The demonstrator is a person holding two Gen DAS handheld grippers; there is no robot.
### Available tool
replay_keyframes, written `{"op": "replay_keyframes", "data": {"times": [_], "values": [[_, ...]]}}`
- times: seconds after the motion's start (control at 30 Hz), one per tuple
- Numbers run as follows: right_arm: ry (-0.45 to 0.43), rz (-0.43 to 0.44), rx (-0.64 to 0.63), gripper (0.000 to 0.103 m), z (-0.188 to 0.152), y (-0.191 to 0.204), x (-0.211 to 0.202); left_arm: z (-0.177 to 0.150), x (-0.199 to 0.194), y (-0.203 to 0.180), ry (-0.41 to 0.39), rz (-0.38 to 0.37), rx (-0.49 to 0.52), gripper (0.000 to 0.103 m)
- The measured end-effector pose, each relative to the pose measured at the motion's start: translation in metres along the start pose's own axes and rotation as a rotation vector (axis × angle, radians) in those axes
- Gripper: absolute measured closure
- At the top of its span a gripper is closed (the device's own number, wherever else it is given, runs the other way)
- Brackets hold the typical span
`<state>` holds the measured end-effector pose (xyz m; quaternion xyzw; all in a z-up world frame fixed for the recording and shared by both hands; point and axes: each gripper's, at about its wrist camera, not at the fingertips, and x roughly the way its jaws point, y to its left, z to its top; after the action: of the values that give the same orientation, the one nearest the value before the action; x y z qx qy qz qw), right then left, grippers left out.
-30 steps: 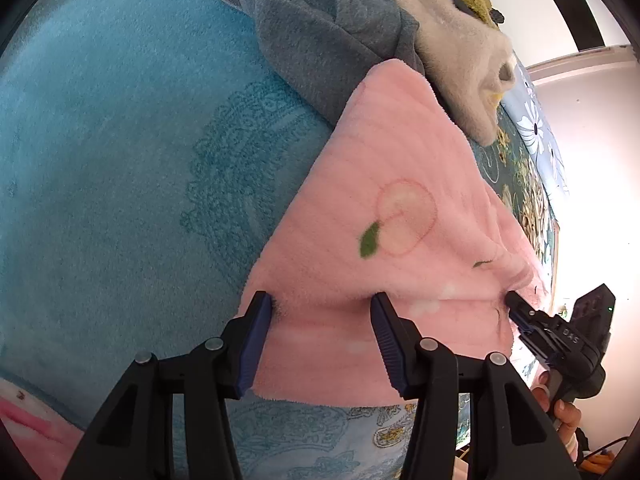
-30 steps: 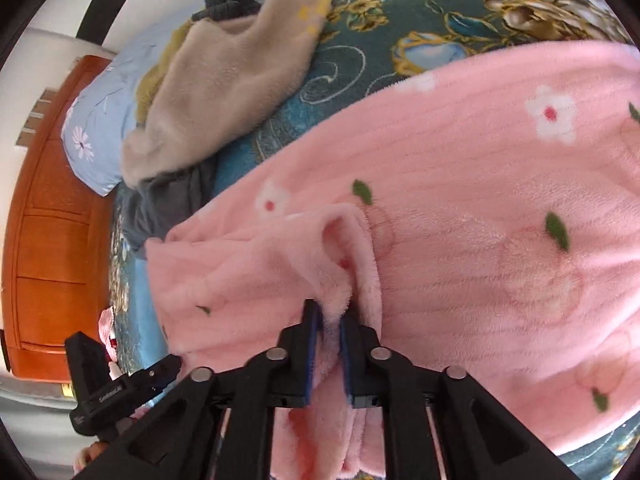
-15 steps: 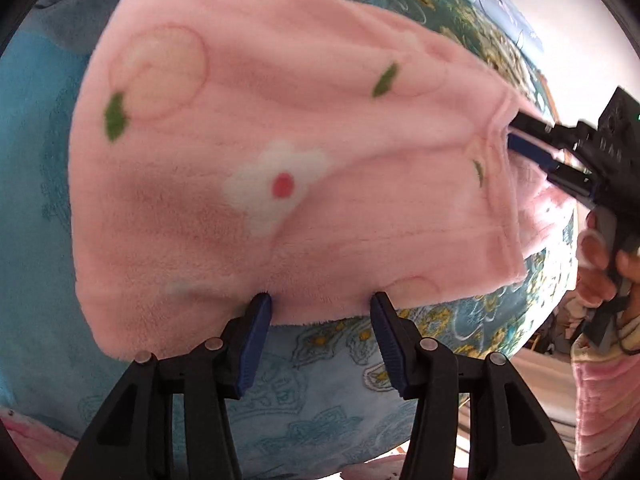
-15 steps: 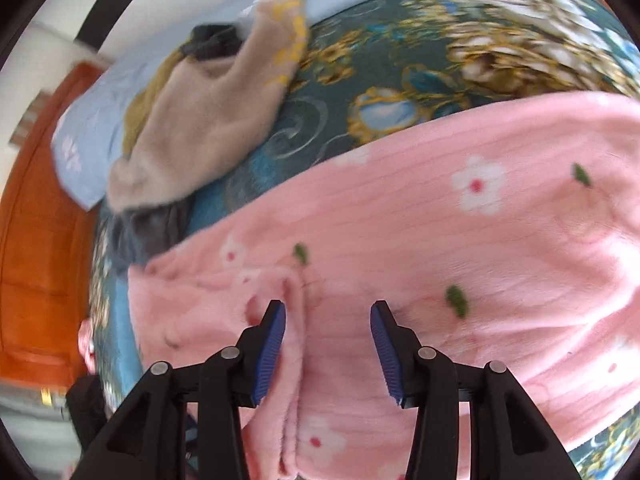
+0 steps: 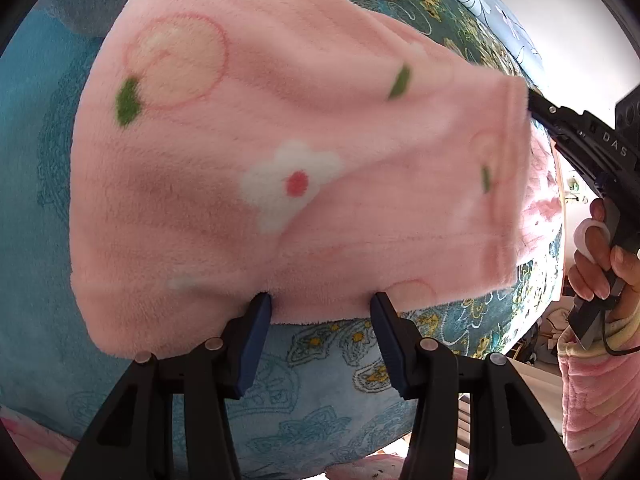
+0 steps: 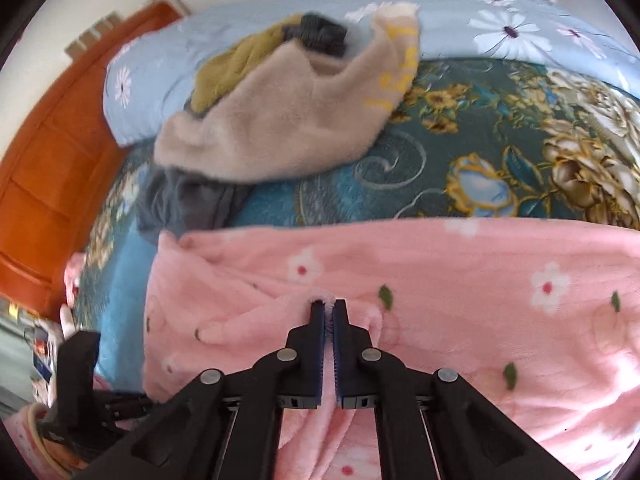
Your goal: Fold clothes
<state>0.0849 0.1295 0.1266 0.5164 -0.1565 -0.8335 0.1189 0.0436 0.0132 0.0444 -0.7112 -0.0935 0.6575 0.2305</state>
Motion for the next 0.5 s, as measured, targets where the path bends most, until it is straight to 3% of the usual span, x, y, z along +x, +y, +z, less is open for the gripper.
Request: {"op": "replay_keyframes", "data": {"times": [0.07,0.2,0.3,0.37,0.5], "values": [[-0.038,-0.005,0.069,0.099,-0.003,-0.014,-0.003,0.004,-0.004,0.007,0.001,-0.007,-0.006,0.05],[0.091,-0.037,0.082,0.095,-0.01,-0.025,0.024,0.012,-0.012,0.022,0.002,-0.023,-0.02,0.05],[0.079,-0.016,0.147,0.092,-0.015,-0.033,0.019,0.019,-0.024,0.037,-0.019,-0.069,-0.047,0.05],[0.056,0.024,0.209,0.087,-0.02,-0.042,0.008,0.021,-0.043,0.046,-0.08,-0.116,-0.089,0.05],[0.097,0.225,0.341,0.052,-0.041,-0.054,0.003,0.016,-0.075,0.063,-0.209,-0.197,-0.198,0.05]]}}
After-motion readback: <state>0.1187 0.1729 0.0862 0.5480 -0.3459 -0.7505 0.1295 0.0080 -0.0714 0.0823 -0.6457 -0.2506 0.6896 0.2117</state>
